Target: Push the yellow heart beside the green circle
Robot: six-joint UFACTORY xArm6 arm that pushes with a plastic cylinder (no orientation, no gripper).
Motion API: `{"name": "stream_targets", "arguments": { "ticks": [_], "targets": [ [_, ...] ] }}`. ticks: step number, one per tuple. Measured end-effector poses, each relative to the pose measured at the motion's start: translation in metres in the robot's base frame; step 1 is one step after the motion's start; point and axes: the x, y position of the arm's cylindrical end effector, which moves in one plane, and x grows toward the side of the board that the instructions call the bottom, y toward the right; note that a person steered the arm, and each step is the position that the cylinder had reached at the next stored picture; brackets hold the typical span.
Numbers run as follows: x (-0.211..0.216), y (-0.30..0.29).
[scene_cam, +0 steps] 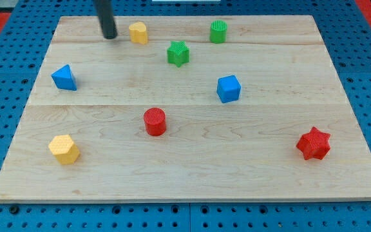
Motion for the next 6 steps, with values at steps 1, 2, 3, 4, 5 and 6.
{"name": "stream_targets", "arguments": {
  "ticks": [1, 2, 3, 4, 5, 6],
  "targets": [
    [0.011, 0.048],
    [0.009, -0.027],
    [-0.01, -0.036],
    [-0.021, 0.013],
    [-0.012, 0.11],
    [-0.032, 0.084]
  ]
}}
